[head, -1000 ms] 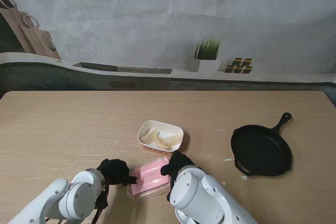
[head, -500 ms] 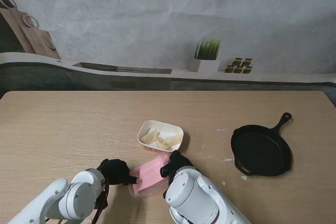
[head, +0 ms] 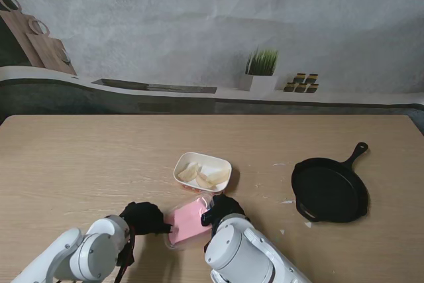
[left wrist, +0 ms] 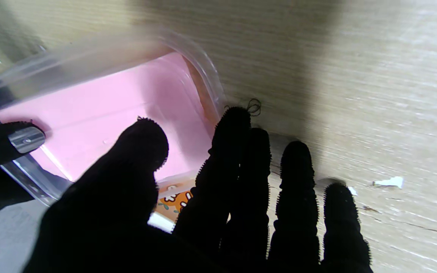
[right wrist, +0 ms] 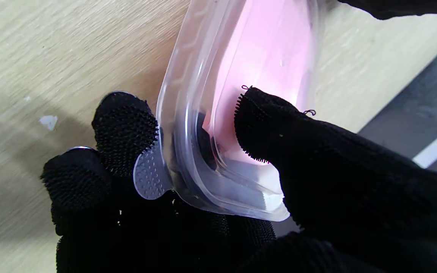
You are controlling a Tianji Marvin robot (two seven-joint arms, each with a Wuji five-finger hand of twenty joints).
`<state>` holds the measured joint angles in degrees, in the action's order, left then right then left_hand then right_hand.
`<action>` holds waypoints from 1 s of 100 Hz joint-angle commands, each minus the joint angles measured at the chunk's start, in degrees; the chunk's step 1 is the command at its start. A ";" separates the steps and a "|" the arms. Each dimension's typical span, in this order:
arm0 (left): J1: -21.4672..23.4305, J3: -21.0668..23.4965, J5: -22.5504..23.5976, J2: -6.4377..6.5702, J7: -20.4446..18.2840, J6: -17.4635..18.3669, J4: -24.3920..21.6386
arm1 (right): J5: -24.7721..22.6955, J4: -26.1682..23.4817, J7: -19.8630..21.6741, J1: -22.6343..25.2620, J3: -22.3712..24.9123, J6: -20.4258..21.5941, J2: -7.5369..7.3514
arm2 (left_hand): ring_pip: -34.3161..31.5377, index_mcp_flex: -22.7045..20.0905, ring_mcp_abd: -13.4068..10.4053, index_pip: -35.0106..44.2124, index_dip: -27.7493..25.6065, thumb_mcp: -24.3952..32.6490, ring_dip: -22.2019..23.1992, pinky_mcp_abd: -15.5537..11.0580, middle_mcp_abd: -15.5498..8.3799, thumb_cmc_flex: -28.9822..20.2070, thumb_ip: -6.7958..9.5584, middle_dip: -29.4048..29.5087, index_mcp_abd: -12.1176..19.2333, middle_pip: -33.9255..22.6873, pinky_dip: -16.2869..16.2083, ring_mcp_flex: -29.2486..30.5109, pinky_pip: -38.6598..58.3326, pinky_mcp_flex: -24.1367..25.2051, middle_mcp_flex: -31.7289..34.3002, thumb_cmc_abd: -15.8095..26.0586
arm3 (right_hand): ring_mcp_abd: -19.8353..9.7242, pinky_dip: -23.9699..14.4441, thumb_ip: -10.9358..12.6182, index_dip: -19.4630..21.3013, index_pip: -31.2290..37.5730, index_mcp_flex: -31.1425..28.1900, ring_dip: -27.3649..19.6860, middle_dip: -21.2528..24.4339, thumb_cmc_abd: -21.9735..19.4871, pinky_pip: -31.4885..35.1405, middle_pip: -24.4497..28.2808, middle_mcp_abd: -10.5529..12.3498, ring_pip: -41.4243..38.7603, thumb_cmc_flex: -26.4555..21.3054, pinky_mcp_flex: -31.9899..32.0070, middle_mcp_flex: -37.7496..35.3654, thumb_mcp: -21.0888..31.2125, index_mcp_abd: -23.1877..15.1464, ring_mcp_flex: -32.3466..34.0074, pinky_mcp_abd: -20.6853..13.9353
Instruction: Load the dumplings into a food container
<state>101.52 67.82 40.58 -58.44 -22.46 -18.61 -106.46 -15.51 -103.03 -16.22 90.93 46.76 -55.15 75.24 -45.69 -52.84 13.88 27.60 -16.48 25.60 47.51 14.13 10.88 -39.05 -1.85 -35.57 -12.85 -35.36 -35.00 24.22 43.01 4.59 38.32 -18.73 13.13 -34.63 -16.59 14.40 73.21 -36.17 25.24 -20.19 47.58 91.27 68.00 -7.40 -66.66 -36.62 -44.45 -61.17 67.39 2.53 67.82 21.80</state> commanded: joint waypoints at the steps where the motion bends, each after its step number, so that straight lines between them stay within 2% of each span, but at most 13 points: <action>1: 2.16 0.39 0.04 -0.40 0.81 0.46 -0.25 | -2.62 -1.10 4.40 0.51 0.87 -2.31 -0.75 | 5.57 3.51 1.08 -4.41 1.76 -0.44 -4.53 0.90 -0.44 0.15 -1.02 2.38 3.30 4.56 -0.22 -1.94 -0.55 0.13 -3.09 0.80 | 4.56 -1.17 0.56 2.27 0.76 -3.86 1.03 -0.28 -2.75 4.40 0.42 -0.39 -5.14 -5.17 0.22 -1.67 4.44 -5.87 5.18 -2.32; 16: 4.63 3.24 0.74 -1.16 4.26 1.34 -1.89 | -2.10 -3.29 3.05 2.98 3.16 0.50 -1.09 | 7.51 11.95 0.98 -4.64 -0.02 -2.54 -5.31 0.76 -0.52 1.29 -0.78 3.11 3.47 5.77 -1.11 -4.98 1.07 0.19 -8.60 0.80 | 4.39 -1.90 0.46 4.33 0.59 -3.68 1.56 -1.59 -2.90 5.27 1.64 -0.64 -6.83 -5.73 0.89 -0.79 5.30 -7.06 4.51 -2.57; 21: 5.41 4.02 0.97 -1.52 6.10 1.35 -2.23 | -2.01 -4.08 2.51 3.80 4.03 1.39 -1.19 | 7.89 15.41 0.96 -4.28 -0.92 -3.13 -5.40 0.76 -0.38 1.61 -0.70 3.23 2.66 5.88 -1.33 -5.65 1.67 0.11 -9.99 0.76 | 4.66 -2.10 0.41 4.84 0.58 -3.62 1.73 -2.02 -2.94 5.51 1.88 -0.85 -7.36 -5.94 1.15 -0.56 5.51 -7.09 4.34 -2.59; 28: 6.14 4.51 0.86 -2.28 10.26 1.10 -2.17 | -1.74 -5.21 2.06 4.65 5.17 2.42 -1.35 | 8.70 19.37 0.94 -4.88 -1.00 -3.70 -5.68 0.77 -0.12 2.34 -0.72 3.45 1.01 6.30 -1.78 -6.83 2.77 0.09 -11.99 0.69 | 4.48 -2.25 0.37 5.34 0.57 -3.56 1.79 -2.32 -3.01 5.66 2.01 -0.72 -7.61 -6.03 1.22 -0.44 5.74 -7.39 4.11 -2.71; 38: 5.83 3.57 0.00 -3.83 18.20 0.01 -0.59 | 0.18 -7.25 1.04 5.87 6.82 4.27 -1.22 | 13.66 24.31 1.33 -7.69 1.30 -4.20 -9.19 1.48 1.53 4.06 -0.81 6.67 -1.84 9.15 -1.25 -8.35 3.15 0.30 -14.73 0.44 | 4.69 -2.60 0.26 6.21 0.41 -3.32 1.97 -2.93 -3.14 5.87 2.18 -0.71 -8.20 -6.23 2.05 0.01 5.89 -7.59 3.58 -2.92; 47: 4.88 2.42 -3.48 -4.86 21.72 -1.22 0.54 | 1.19 -8.67 0.27 6.51 7.65 6.07 -1.21 | 17.59 27.24 1.33 -10.58 3.21 -4.85 -12.09 1.92 2.82 5.45 -1.08 9.59 -3.54 11.06 0.05 -10.54 1.56 0.36 -17.56 0.75 | 4.42 -2.92 0.17 7.04 0.41 -2.79 2.13 -3.43 -3.44 6.06 2.42 -0.28 -8.67 -6.09 2.69 0.49 5.86 -8.00 3.04 -3.35; 62: 2.81 0.62 -7.82 -5.29 21.47 -3.89 1.39 | 3.35 -10.61 -0.60 7.01 8.63 7.74 -1.01 | 19.83 29.61 1.46 -12.73 4.63 -7.61 -13.44 2.02 3.20 6.77 -1.15 11.24 -4.75 11.31 1.01 -12.39 -0.41 0.34 -20.25 2.71 | 4.33 -3.14 0.17 7.78 0.44 -2.65 2.26 -3.85 -3.55 5.99 2.69 -0.32 -9.06 -6.32 3.39 0.84 6.03 -8.32 2.58 -3.70; 70: 1.95 -0.38 -10.88 -6.03 23.35 -4.87 2.20 | 4.72 -11.62 -1.10 7.42 9.09 8.32 -0.80 | 20.04 29.88 1.38 -12.89 4.77 -7.97 -13.45 2.02 3.04 6.50 -1.06 11.42 -4.62 11.29 0.99 -12.94 -0.58 0.42 -20.71 2.76 | 4.33 -3.24 0.18 8.00 0.44 -2.67 2.35 -4.03 -3.43 6.00 2.82 -0.32 -9.31 -6.43 3.57 0.89 6.21 -8.39 2.48 -3.69; 88: 1.26 -0.98 -18.77 -8.07 28.46 -4.01 3.47 | 8.57 -13.40 -3.28 8.41 10.08 9.99 0.06 | 21.95 31.67 1.02 -13.69 5.29 -9.42 -14.15 2.21 2.72 6.60 -0.88 12.09 -4.74 11.82 1.54 -15.06 -3.57 0.74 -23.04 2.84 | 4.42 -3.44 0.10 8.64 0.52 -2.44 2.45 -4.37 -3.42 6.00 3.01 -0.45 -9.59 -6.49 3.95 1.11 6.48 -8.35 2.19 -3.61; 100: 1.13 -1.01 -23.48 -8.74 29.30 -2.50 3.41 | 11.04 -14.00 -4.54 8.87 10.34 10.57 0.68 | 22.77 31.86 0.83 -13.59 5.38 -10.33 -14.55 2.52 2.35 6.22 -0.66 12.42 -4.33 11.94 1.32 -15.33 -6.60 0.93 -23.16 2.10 | 4.62 -3.58 0.05 8.94 0.49 -2.34 2.49 -4.55 -3.40 5.95 3.09 -0.51 -9.70 -6.49 4.48 1.19 6.59 -8.10 2.10 -3.62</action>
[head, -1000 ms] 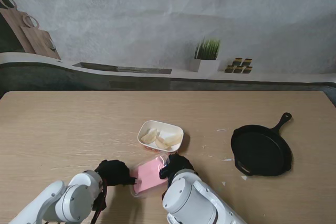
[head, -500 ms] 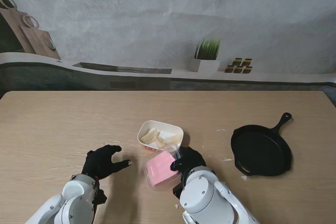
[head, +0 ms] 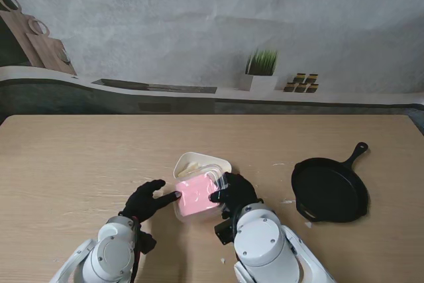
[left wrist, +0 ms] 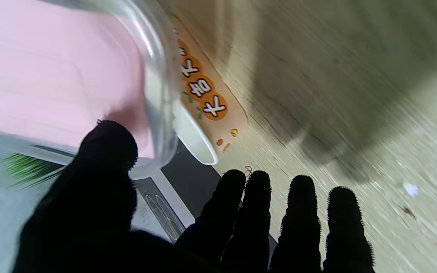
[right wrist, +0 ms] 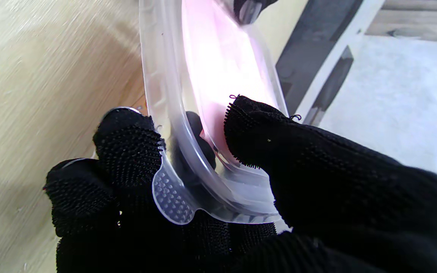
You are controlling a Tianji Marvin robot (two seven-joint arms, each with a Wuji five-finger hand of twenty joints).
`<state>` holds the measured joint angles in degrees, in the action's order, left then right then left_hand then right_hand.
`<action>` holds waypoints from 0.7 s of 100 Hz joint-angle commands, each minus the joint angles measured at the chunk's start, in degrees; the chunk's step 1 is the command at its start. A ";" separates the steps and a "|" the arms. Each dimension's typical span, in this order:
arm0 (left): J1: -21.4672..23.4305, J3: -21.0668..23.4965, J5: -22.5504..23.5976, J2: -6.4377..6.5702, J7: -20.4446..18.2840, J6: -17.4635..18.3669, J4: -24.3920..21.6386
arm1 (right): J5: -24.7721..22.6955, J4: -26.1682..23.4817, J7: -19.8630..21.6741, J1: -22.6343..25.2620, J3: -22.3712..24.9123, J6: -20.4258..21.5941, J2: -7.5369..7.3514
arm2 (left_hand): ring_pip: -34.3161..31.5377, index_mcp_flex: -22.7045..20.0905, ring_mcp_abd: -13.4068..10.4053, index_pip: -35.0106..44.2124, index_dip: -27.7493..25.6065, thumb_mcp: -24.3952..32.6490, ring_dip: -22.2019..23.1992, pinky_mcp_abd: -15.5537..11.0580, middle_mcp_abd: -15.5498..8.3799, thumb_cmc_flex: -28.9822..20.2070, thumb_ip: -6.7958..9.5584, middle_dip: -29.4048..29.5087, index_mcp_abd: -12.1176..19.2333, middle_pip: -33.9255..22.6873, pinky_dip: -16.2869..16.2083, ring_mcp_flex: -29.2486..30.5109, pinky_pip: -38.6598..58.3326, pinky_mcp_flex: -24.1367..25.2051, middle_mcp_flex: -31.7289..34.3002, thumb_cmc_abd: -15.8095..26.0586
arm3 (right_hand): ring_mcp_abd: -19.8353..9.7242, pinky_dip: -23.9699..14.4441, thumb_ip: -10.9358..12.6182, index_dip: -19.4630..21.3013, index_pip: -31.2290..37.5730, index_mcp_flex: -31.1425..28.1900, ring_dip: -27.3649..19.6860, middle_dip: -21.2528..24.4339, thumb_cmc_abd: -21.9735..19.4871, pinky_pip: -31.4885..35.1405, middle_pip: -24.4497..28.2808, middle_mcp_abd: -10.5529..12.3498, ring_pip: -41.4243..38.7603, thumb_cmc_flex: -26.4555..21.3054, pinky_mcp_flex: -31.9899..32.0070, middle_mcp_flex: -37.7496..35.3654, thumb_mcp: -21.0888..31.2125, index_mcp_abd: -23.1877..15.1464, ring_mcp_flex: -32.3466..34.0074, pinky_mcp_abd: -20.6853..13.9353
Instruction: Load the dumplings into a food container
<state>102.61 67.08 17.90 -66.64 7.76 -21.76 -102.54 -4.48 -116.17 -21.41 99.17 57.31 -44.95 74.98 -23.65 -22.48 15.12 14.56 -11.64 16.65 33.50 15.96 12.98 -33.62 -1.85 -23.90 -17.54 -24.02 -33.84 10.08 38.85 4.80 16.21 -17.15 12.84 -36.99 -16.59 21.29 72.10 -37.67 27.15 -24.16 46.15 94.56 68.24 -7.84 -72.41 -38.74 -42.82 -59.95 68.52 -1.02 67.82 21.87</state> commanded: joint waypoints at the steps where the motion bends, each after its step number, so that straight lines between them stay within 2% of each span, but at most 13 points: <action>1: 0.04 -0.26 -1.29 -0.60 -0.88 0.78 -0.55 | 0.18 -0.87 0.55 0.65 -0.20 0.40 0.98 | 0.74 1.49 -0.40 -0.53 0.53 -1.32 -0.54 0.74 0.26 0.63 -0.63 0.76 0.35 0.58 0.13 -1.20 -2.54 0.78 -1.01 0.37 | 4.93 -1.24 0.05 2.08 1.61 -0.86 0.57 -0.59 -1.94 2.67 2.87 -0.12 -3.94 -4.39 2.88 -0.03 5.48 -4.53 2.03 -3.68; 11: 0.14 -0.44 -5.29 -1.34 0.46 1.73 -0.90 | 1.31 -0.82 0.14 0.65 -0.25 0.52 1.26 | 0.24 -0.19 -0.30 0.56 0.11 -0.48 -0.26 1.17 0.49 -0.81 -0.28 0.35 0.74 -0.32 -0.24 -0.06 -3.51 0.96 0.68 -1.36 | 5.17 -1.36 0.03 2.24 1.55 -0.86 0.58 -0.64 -1.87 2.66 2.86 -0.28 -3.96 -4.46 3.20 0.04 5.52 -4.55 1.76 -3.62; 13: 0.15 -0.47 -6.02 -1.51 0.89 2.24 -0.85 | 1.37 -0.77 0.18 0.61 -0.29 0.43 1.28 | 0.06 -0.71 -0.26 1.75 -0.59 3.09 0.55 1.24 0.03 -0.18 -0.53 -0.34 1.02 -0.59 -2.47 0.47 -4.83 0.72 1.60 -2.49 | 5.23 -1.38 0.01 2.25 1.52 -0.87 0.58 -0.63 -1.88 2.65 2.84 -0.28 -4.01 -4.40 3.24 0.04 5.48 -4.59 1.90 -3.60; 21: 0.34 -0.38 -8.08 -1.97 2.08 3.56 -0.96 | 1.32 -0.40 0.38 0.39 -0.53 0.06 1.33 | -2.57 -4.22 0.13 6.03 -2.86 8.70 2.35 1.68 -1.46 -1.45 -0.68 -2.63 3.01 -3.68 -4.87 3.28 -4.18 0.66 6.04 -4.39 | 5.02 -1.42 -0.03 2.39 1.46 -0.36 0.50 -0.59 -2.28 2.40 2.73 0.02 -3.77 -4.30 3.74 0.45 5.12 -4.80 1.19 -3.74; 27: 0.43 -0.38 -9.03 -2.49 3.90 4.37 -0.94 | 0.80 0.15 0.74 0.08 -0.81 -0.27 1.24 | -7.94 -8.21 1.02 14.99 -7.76 14.83 5.63 2.23 -2.08 -3.97 -0.90 -6.72 5.20 -8.18 -6.53 6.93 -0.84 0.65 12.18 -5.85 | 4.90 -1.46 -0.07 2.45 1.51 0.01 0.53 -0.50 -2.68 2.30 2.72 0.29 -3.76 -4.02 4.07 0.74 4.51 -5.19 0.82 -3.99; 34: 0.57 -0.19 -10.13 -2.97 5.38 4.55 -1.28 | 0.81 0.72 0.49 -0.14 -1.01 -0.45 1.48 | -12.16 -13.56 2.06 20.96 -10.67 20.11 7.10 2.69 -1.19 -6.49 -1.11 -9.24 5.94 -11.08 -6.82 11.45 2.98 0.24 19.91 -6.30 | 4.95 -1.51 0.35 1.97 1.84 0.84 0.57 0.10 -3.46 1.91 2.81 0.20 -3.43 -4.42 4.86 1.28 3.10 -4.26 0.02 -4.36; 36: 0.64 -0.11 -10.51 -3.09 5.66 4.41 -1.47 | 0.87 0.86 0.39 -0.20 -1.05 -0.54 1.56 | -13.07 -14.56 2.31 22.22 -11.13 20.65 7.27 2.81 -1.08 -7.52 -2.07 -9.81 6.33 -11.74 -6.52 12.26 3.70 0.15 21.43 -7.22 | 4.97 -1.53 0.42 1.86 2.01 1.22 0.62 0.28 -3.69 1.82 2.91 0.19 -3.34 -4.42 5.23 1.50 2.74 -3.94 -0.31 -4.47; 38: 0.70 -0.02 -10.85 -3.19 5.88 4.28 -1.66 | 0.88 0.99 0.35 -0.27 -1.10 -0.66 1.60 | -14.09 -15.77 2.50 23.78 -11.46 20.34 7.45 2.97 -0.95 -9.49 -3.50 -10.40 6.96 -12.42 -6.13 13.30 4.48 -0.03 23.27 -8.43 | 4.99 -1.54 0.45 1.75 2.06 1.56 0.64 0.46 -3.89 1.77 2.89 0.18 -3.26 -4.38 5.46 1.73 2.51 -3.67 -0.56 -4.54; 42: 0.79 0.15 -11.55 -3.36 6.29 4.13 -1.95 | 0.76 1.31 0.43 -0.46 -1.24 -0.93 1.64 | -16.09 -17.86 2.90 27.64 -10.39 18.17 7.45 3.29 -0.33 -13.59 -4.56 -11.56 7.68 -13.10 -4.40 15.36 6.53 -0.23 26.75 -9.45 | 5.11 -1.58 0.60 1.36 2.37 2.25 0.72 1.07 -4.36 1.63 3.00 0.17 -2.92 -4.44 6.02 2.19 1.69 -3.32 -1.33 -4.68; 45: 0.81 0.21 -11.89 -3.52 6.73 4.02 -2.11 | 0.55 1.52 0.56 -0.60 -1.36 -1.29 1.66 | -17.58 -19.48 3.50 30.47 -9.90 16.34 7.77 3.55 0.30 -16.27 -4.10 -12.18 8.10 -13.98 -3.98 17.43 7.83 -0.74 29.39 -9.50 | 5.15 -1.58 0.68 1.10 2.44 2.75 0.79 1.39 -4.62 1.52 3.05 0.10 -2.76 -4.42 6.44 2.58 1.33 -3.16 -1.79 -4.79; 49: 0.74 0.19 -12.05 -3.79 7.64 3.83 -2.17 | 0.35 1.78 0.74 -0.75 -1.45 -1.69 1.70 | -19.97 -21.83 4.33 34.04 -9.94 15.98 8.33 4.40 0.11 -18.66 -4.41 -17.69 8.74 -14.01 -3.72 20.63 10.40 -2.08 33.90 -8.99 | 5.26 -1.65 0.80 0.60 2.67 3.37 1.00 1.74 -4.91 1.54 3.39 -0.06 -2.71 -4.41 6.89 3.07 0.81 -2.80 -2.24 -5.04; 53: 0.63 0.17 -12.33 -4.06 8.55 3.76 -2.12 | 0.27 2.06 0.67 -0.87 -1.50 -1.94 1.81 | -21.58 -23.37 5.23 36.01 -10.83 16.16 8.79 5.04 0.46 -20.06 -4.76 -19.65 8.68 -14.50 -4.23 23.03 13.12 -4.03 36.73 -8.71 | 5.33 -1.66 0.87 0.18 2.64 3.85 1.12 1.92 -5.15 1.46 3.48 -0.29 -2.60 -4.48 7.35 3.50 0.55 -2.44 -2.78 -5.13; 70: 0.54 0.98 -14.12 -4.42 9.05 2.88 -2.58 | -1.92 3.17 2.30 -1.60 -1.66 -3.56 1.30 | -26.34 -20.89 7.76 39.62 -20.00 11.82 12.15 5.90 3.08 -24.00 -5.88 -23.95 4.50 -17.88 -4.51 25.24 22.36 -6.25 37.84 -4.74 | 6.65 -1.44 0.90 -2.63 2.13 6.44 1.68 1.96 -5.06 0.02 3.00 -2.00 -1.27 -2.57 9.82 6.14 -1.03 0.63 -5.20 -4.79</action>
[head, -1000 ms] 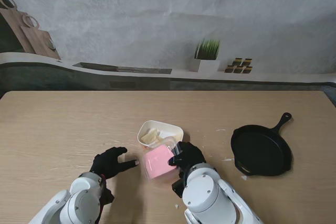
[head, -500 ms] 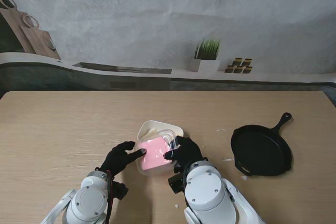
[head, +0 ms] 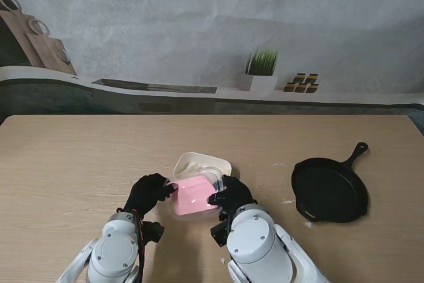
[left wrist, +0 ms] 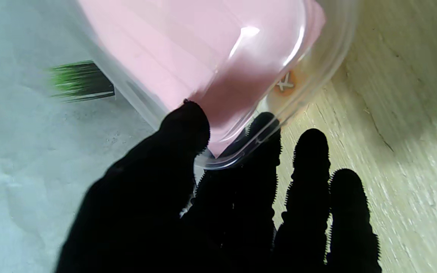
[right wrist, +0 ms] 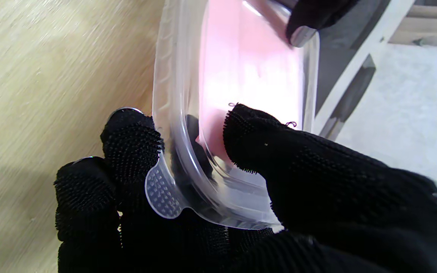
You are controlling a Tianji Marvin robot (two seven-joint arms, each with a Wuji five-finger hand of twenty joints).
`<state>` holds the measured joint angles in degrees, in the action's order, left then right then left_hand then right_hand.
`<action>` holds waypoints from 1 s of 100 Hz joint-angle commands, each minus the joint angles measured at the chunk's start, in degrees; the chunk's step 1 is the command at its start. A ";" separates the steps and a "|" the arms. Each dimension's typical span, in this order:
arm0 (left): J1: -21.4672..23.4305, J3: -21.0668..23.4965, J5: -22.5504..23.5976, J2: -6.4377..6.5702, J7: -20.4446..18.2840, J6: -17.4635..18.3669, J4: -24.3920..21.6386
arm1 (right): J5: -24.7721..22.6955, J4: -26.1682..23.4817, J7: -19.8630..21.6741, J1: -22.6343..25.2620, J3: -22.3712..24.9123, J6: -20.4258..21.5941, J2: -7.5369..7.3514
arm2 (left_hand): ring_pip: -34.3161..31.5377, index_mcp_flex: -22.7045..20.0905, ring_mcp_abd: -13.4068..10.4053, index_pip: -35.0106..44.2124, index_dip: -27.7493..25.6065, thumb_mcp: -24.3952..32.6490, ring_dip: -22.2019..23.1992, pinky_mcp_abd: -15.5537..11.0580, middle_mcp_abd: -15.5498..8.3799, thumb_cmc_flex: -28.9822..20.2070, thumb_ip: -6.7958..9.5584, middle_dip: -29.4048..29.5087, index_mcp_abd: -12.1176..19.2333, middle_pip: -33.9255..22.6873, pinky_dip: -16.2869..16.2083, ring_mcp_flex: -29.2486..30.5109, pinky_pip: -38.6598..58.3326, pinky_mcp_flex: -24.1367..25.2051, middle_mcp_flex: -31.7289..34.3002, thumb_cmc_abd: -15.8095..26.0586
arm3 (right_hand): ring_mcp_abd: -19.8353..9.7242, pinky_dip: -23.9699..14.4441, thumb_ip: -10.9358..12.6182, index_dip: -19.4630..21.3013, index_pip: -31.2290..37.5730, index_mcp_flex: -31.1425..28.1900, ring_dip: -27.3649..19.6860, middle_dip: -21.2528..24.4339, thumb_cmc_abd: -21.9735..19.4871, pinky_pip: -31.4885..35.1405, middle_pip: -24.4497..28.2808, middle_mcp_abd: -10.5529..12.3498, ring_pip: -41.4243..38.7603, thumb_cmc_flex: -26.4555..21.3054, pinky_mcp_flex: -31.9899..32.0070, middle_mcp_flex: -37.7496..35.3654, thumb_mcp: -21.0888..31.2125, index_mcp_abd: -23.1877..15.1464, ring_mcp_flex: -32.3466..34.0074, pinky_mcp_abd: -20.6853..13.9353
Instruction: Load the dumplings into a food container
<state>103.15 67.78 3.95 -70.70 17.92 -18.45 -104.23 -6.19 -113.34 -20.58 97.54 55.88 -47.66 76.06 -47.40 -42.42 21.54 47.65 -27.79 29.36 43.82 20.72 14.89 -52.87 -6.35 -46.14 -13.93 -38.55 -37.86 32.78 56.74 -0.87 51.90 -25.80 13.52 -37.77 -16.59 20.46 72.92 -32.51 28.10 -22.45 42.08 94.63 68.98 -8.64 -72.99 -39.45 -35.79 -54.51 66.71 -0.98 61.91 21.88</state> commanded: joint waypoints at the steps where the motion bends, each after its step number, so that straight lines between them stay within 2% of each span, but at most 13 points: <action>1: 0.01 0.33 -0.20 -0.33 -1.16 -0.42 -0.93 | -0.41 0.34 1.70 -0.02 -0.23 -1.13 0.16 | -2.88 -0.80 1.49 6.66 -4.35 -1.17 2.07 1.32 1.30 -4.95 -1.41 -1.68 0.66 -3.58 -0.51 2.71 4.77 -0.65 2.22 4.08 | 6.27 -0.60 0.77 -2.19 1.01 1.84 0.74 0.15 -0.83 -0.37 2.07 -1.40 -0.37 -0.67 3.30 1.27 0.33 1.16 0.18 -4.69; 8: 0.22 0.80 -0.57 -0.20 -1.70 -0.58 -1.54 | -1.91 0.41 4.34 -0.54 -0.29 -2.67 -0.74 | -4.53 0.55 2.20 7.29 -8.09 -3.58 4.28 2.53 2.15 -6.57 -1.35 -1.20 -0.59 -5.79 -0.64 3.99 5.94 -1.22 2.40 5.82 | 6.31 -0.49 1.11 -4.14 -1.81 4.18 1.49 -1.08 -1.24 -1.88 1.36 -1.41 0.84 4.17 5.92 4.71 0.33 3.55 -3.04 -5.12; 11: 0.32 1.07 -0.92 -0.11 -2.14 -0.67 -1.91 | -2.61 0.40 5.72 -0.77 -0.35 -3.13 -1.31 | -5.17 1.20 2.39 7.59 -9.45 -4.61 5.34 2.75 2.46 -7.30 -1.26 -1.52 -1.15 -6.77 -0.67 4.38 6.09 -1.28 2.43 6.54 | 6.01 -0.69 2.24 -4.10 -3.87 5.10 2.45 -2.15 -2.33 -2.59 1.02 -1.27 1.31 6.38 7.28 6.70 0.24 4.26 -4.95 -5.73; 13: 0.35 1.21 -1.12 -0.07 -2.37 -0.76 -2.13 | -3.02 0.41 6.44 -0.90 -0.40 -3.31 -1.65 | -6.20 1.71 2.52 8.07 -10.41 -4.95 6.35 3.13 2.06 -7.61 -1.35 -2.38 -1.45 -7.99 -0.96 4.86 6.46 -1.47 2.62 6.91 | 5.99 -1.12 4.54 -2.60 -6.22 5.74 3.53 -3.77 -3.10 -3.27 0.58 -1.23 1.68 8.70 8.55 8.31 0.47 5.11 -6.55 -6.08; 15: 0.34 1.34 -1.27 -0.05 -2.55 -0.91 -2.31 | -3.39 0.39 7.16 -1.01 -0.44 -3.47 -1.98 | -6.82 2.03 2.58 8.35 -11.01 -5.12 7.04 3.29 2.11 -7.78 -1.42 -2.98 -1.64 -8.70 -1.15 5.24 6.62 -1.62 2.73 7.13 | 5.95 -1.72 7.69 1.79 -9.02 6.11 4.43 -6.39 -3.65 -3.82 -0.10 -1.27 1.96 10.34 9.44 9.36 0.55 5.89 -7.73 -6.29; 18: 0.25 1.56 -1.40 0.04 -3.00 -1.29 -2.57 | -3.95 0.31 8.23 -1.14 -0.47 -3.69 -2.49 | -7.93 2.70 2.51 8.86 -12.07 -5.18 8.49 3.61 2.42 -7.95 -1.64 -4.26 -1.83 -10.07 -1.63 5.88 6.88 -1.85 2.79 7.41 | 5.86 -2.05 8.72 3.80 -11.07 7.31 4.95 -7.79 -4.09 -4.25 -0.29 -1.21 1.98 12.20 10.66 10.87 0.23 6.58 -9.29 -6.78; 30: 0.07 2.89 -3.58 0.27 -5.07 -3.34 -4.09 | -7.02 0.43 10.41 -1.44 -0.77 -3.68 -3.91 | -9.21 3.41 3.24 9.85 -14.28 -4.42 14.08 3.67 3.05 -8.20 -2.20 -7.84 -2.55 -12.18 -3.73 7.57 7.12 -2.35 3.49 7.41 | 5.36 -3.41 8.41 2.73 -13.82 13.90 6.76 -8.48 -7.33 -6.20 -0.40 -1.19 2.48 15.06 16.53 18.60 -5.26 7.53 -17.18 -9.46; 36: -0.02 3.60 -4.30 0.44 -5.98 -3.75 -4.63 | -9.61 0.50 11.96 -1.65 -1.09 -3.53 -4.99 | -9.55 3.59 3.18 10.26 -14.91 -4.27 14.86 3.47 3.69 -8.19 -2.30 -8.20 -2.47 -12.18 -4.12 7.90 7.32 -2.50 3.52 7.46 | 4.17 -4.40 8.22 1.84 -14.67 18.19 7.74 -7.94 -8.82 -7.68 -2.03 -0.55 3.51 16.63 20.88 23.91 -8.46 6.97 -22.83 -12.03; 43: -0.34 4.58 -5.52 0.59 -7.07 -4.34 -5.04 | -12.96 0.79 13.59 -2.01 -1.59 -2.90 -6.23 | -9.87 3.87 2.89 10.54 -15.64 -4.14 15.83 2.58 3.23 -8.14 -2.42 -8.71 -2.07 -12.10 -4.59 7.82 7.36 -2.49 3.54 7.43 | 2.49 -5.20 7.86 1.01 -15.26 21.61 8.32 -7.40 -9.94 -8.77 -3.30 0.28 4.64 18.47 24.33 28.69 -11.20 6.47 -27.74 -14.48; 58: -2.42 6.67 -8.33 0.83 -9.58 -5.49 -4.31 | -18.11 1.86 14.37 -2.34 -1.92 -0.88 -7.47 | -9.34 3.61 2.92 10.34 -16.18 -3.49 17.27 1.31 3.18 -8.38 -2.41 -9.62 -1.95 -11.67 -5.09 7.58 6.40 -2.36 3.60 7.04 | 0.39 -6.36 7.76 -0.23 -16.26 25.59 8.22 -6.36 -11.85 -10.18 -4.92 1.13 7.45 20.03 30.26 37.45 -13.93 5.93 -35.74 -18.08; 67: -4.20 7.58 -9.39 1.19 -11.66 -5.40 -3.02 | -20.23 2.90 13.90 -2.40 -1.85 0.41 -7.67 | -9.00 3.59 2.56 10.28 -16.58 -3.30 18.08 0.72 2.92 -8.27 -2.48 -10.16 -1.46 -11.43 -5.50 7.60 5.97 -2.33 3.68 7.02 | -0.34 -6.90 7.94 -0.51 -16.25 26.01 7.86 -5.83 -12.81 -10.67 -5.26 1.51 8.80 20.21 32.66 40.48 -14.36 5.72 -38.59 -19.64; 78: -5.67 8.49 -12.71 1.18 -13.05 -6.23 -2.09 | -20.56 4.04 12.87 -2.43 -1.61 1.47 -7.42 | -8.47 3.74 2.12 10.06 -17.40 -3.12 18.37 -0.69 2.75 -8.40 -2.47 -10.70 -1.41 -10.95 -5.43 7.53 5.18 -2.50 3.63 6.96 | -0.09 -7.16 8.14 -0.61 -16.14 25.28 7.81 -5.66 -13.21 -10.89 -5.00 1.01 8.91 20.00 33.15 40.05 -13.60 5.75 -38.87 -19.79; 100: -8.27 9.47 -22.66 -0.44 -11.00 -8.82 -0.38 | -20.17 4.98 11.43 -2.47 -0.75 3.00 -7.05 | -7.22 3.59 0.98 9.76 -18.11 -2.96 18.25 -1.27 2.00 -8.32 -2.49 -10.98 -1.03 -10.09 -4.98 8.60 4.28 -4.37 4.24 6.83 | -0.10 -7.76 8.33 -0.71 -16.14 24.70 7.75 -5.43 -13.17 -10.98 -4.81 1.33 8.98 20.93 33.59 39.32 -10.34 5.65 -39.08 -20.03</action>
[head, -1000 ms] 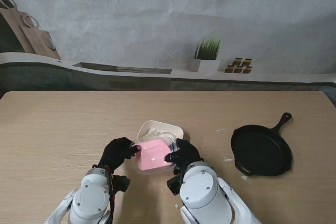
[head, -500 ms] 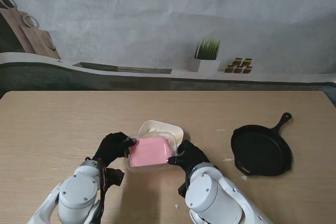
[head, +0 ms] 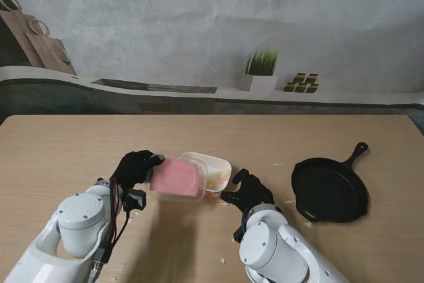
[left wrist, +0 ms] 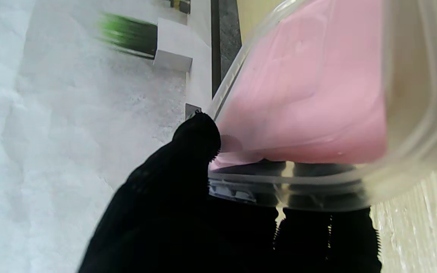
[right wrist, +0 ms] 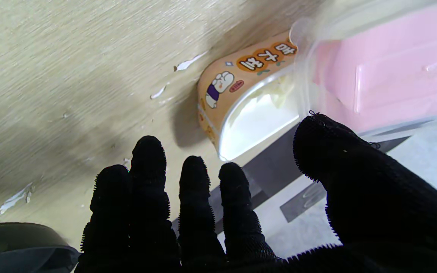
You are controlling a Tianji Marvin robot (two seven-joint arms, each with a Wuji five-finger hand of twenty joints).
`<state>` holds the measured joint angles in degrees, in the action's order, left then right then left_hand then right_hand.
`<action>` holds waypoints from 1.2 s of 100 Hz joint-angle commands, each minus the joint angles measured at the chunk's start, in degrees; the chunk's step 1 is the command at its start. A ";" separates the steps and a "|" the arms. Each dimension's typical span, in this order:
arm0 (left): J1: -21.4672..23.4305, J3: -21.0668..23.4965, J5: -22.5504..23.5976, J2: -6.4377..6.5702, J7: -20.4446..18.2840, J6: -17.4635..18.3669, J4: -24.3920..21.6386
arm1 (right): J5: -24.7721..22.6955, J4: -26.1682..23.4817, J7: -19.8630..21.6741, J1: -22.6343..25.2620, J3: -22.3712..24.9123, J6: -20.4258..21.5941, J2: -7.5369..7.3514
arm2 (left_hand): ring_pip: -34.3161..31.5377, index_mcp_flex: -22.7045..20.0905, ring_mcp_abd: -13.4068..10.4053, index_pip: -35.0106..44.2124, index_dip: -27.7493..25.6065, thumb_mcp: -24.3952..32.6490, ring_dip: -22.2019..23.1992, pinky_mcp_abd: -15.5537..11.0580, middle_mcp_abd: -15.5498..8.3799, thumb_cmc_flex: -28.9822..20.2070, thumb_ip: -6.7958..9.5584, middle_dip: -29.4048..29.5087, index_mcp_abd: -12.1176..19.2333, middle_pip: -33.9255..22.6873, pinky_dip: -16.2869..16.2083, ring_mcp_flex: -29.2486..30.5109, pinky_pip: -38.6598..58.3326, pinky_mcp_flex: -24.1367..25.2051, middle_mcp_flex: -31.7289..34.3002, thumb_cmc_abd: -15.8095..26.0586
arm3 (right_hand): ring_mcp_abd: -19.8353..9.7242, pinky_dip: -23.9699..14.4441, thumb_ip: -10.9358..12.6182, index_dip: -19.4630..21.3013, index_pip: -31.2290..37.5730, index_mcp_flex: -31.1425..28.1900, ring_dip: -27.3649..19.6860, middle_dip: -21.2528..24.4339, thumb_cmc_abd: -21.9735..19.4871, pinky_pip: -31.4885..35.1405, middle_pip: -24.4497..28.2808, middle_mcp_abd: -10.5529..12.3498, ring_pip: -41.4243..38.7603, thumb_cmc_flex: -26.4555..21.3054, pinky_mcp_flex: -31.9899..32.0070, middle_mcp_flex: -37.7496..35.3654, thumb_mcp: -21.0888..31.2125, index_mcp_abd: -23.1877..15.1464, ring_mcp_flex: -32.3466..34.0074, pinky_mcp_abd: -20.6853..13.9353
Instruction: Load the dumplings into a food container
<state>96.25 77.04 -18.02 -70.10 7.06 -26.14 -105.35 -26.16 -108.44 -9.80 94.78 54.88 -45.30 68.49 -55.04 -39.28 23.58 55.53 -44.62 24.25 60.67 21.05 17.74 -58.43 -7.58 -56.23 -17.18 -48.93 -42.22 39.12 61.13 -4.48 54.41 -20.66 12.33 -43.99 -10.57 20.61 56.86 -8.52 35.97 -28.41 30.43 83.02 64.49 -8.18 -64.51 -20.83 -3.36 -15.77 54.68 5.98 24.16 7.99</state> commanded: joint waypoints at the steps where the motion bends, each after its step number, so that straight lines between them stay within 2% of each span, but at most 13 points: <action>1: -1.58 0.27 -1.29 -1.14 -0.03 -1.33 0.90 | -0.19 0.11 0.60 0.31 0.30 0.70 0.53 | 0.42 0.45 -1.05 1.86 -1.28 2.19 1.41 -1.60 -0.85 -2.80 -1.25 -0.89 2.21 0.30 -0.62 2.26 -0.12 -0.76 1.73 1.69 | 1.08 -1.54 2.32 -0.86 -0.06 0.66 -0.12 0.53 -1.55 0.62 -0.31 0.87 0.51 2.28 1.20 0.55 1.80 -1.33 -1.36 -6.16; 24: -7.85 -0.28 -9.23 -2.60 0.78 -4.14 6.42 | 0.39 0.74 -0.30 0.29 0.95 1.11 0.87 | 1.39 0.64 -1.18 1.54 -1.71 1.83 1.38 -2.17 -1.16 -3.06 -1.17 -0.96 2.66 1.11 -0.40 1.88 -0.61 -0.47 1.43 1.98 | 1.32 -1.87 2.23 -0.83 0.09 0.17 -0.15 0.54 -2.87 0.65 -0.20 0.72 0.56 1.09 1.72 0.05 2.06 -1.22 -1.54 -6.37; 43: -12.69 -1.92 -13.24 -3.45 0.61 -5.23 10.75 | -0.26 1.38 -0.56 -0.05 0.96 2.02 0.79 | 1.85 0.80 -1.42 1.16 -1.97 1.25 1.67 -2.35 -1.19 -3.37 -1.01 -1.26 2.76 1.48 -0.50 1.56 -0.70 -0.24 1.12 2.29 | 1.29 -2.05 2.27 -0.86 0.08 -0.29 -0.14 0.53 -3.41 0.71 -0.13 0.74 0.49 0.42 1.63 -0.35 1.80 -1.05 -1.41 -6.35; 56: -14.91 -3.34 -14.18 -3.77 -0.31 -6.81 12.86 | -0.23 1.64 -0.93 0.03 1.47 2.54 0.84 | 2.07 0.78 -1.53 1.04 -2.14 0.77 1.77 -2.52 -1.27 -3.65 -0.88 -1.41 2.74 1.57 -0.52 1.79 -0.77 -0.37 1.22 2.41 | 1.38 -2.14 2.31 -0.86 0.09 -0.62 -0.13 0.51 -3.65 0.71 -0.10 0.69 0.44 0.12 1.64 -0.64 1.63 -1.02 -1.30 -6.28; 84: -19.67 -5.70 -14.05 -3.74 -5.65 -10.45 19.51 | -1.76 2.66 -3.05 0.83 3.56 5.68 0.86 | 2.45 0.91 -1.86 0.60 -2.35 -0.62 2.07 -2.52 -1.23 -4.22 -0.48 -1.64 2.91 1.91 -0.59 1.68 -0.83 -0.39 0.82 3.00 | 1.38 -2.42 2.38 -0.80 0.29 -1.09 -0.11 0.37 -3.95 0.82 0.01 1.03 0.33 -0.15 1.58 -0.69 1.54 -0.83 -1.07 -6.35; 93: -20.88 -6.27 -13.95 -3.68 -7.25 -10.80 21.54 | -3.66 3.22 -3.44 1.00 4.09 6.94 0.56 | 2.52 0.94 -1.77 0.45 -2.36 -0.94 2.14 -2.43 -1.06 -4.42 -0.35 -1.67 2.83 1.98 -0.59 1.63 -0.87 -0.48 0.73 3.15 | 1.33 -2.49 2.38 -0.75 0.42 -1.09 -0.10 0.17 -4.15 0.84 0.22 1.16 0.32 -0.21 1.55 -0.73 1.45 -0.82 -1.04 -6.39; 97: -21.32 -6.53 -13.84 -3.65 -7.73 -10.93 22.29 | -4.19 3.48 -3.52 1.02 4.25 7.28 0.46 | 2.66 0.88 -1.90 0.10 -2.72 -3.01 2.51 -2.43 -1.10 -5.57 0.27 -1.90 2.87 2.01 -0.62 1.61 -0.97 -0.51 0.64 3.58 | 1.34 -2.53 2.38 -0.74 0.44 -1.08 -0.11 0.09 -4.10 0.84 0.26 1.16 0.36 -0.27 1.58 -0.68 1.39 -0.84 -1.12 -6.43; 113: -23.11 -7.46 -13.42 -3.62 -9.69 -11.75 24.99 | -4.47 4.23 -3.62 0.68 4.20 7.36 0.45 | 2.72 0.85 -1.65 -0.23 -2.57 -3.36 2.58 -2.39 -0.82 -5.74 0.46 -1.84 2.72 2.17 -0.64 1.60 -0.97 -0.51 0.61 3.62 | 1.45 -2.69 2.41 -0.74 0.50 -1.25 -0.11 -0.11 -4.21 0.85 0.30 1.12 0.36 -0.60 1.72 -0.81 1.33 -0.85 -1.13 -6.48; 120: -23.74 -7.83 -12.69 -3.54 -10.37 -12.19 25.70 | -5.01 4.90 -3.31 0.20 3.75 7.65 0.27 | 2.81 0.70 -1.61 -0.45 -2.43 -3.47 2.58 -2.33 -0.62 -5.85 0.58 -1.76 2.48 2.33 -0.63 1.49 -1.00 -0.52 0.55 3.53 | 1.28 -2.78 2.47 -0.78 0.47 -2.71 -0.12 -0.23 -4.30 0.82 0.24 1.31 0.38 -1.29 1.72 -0.89 1.35 -2.34 -1.17 -6.48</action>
<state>73.04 69.56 -31.44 -73.46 -1.99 -37.59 -80.38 -30.79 -104.13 -14.11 95.22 59.16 -37.99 68.58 -52.89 -38.71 21.73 54.58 -46.07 21.21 62.07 18.70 17.70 -59.83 -7.59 -57.05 -17.18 -46.79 -42.20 39.20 61.37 -5.56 54.50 -18.92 12.32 -44.84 -10.57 20.60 56.89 -10.21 35.97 -28.10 27.69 82.97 64.47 -8.18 -64.06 -21.45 -2.68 -15.89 55.86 5.64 23.52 7.87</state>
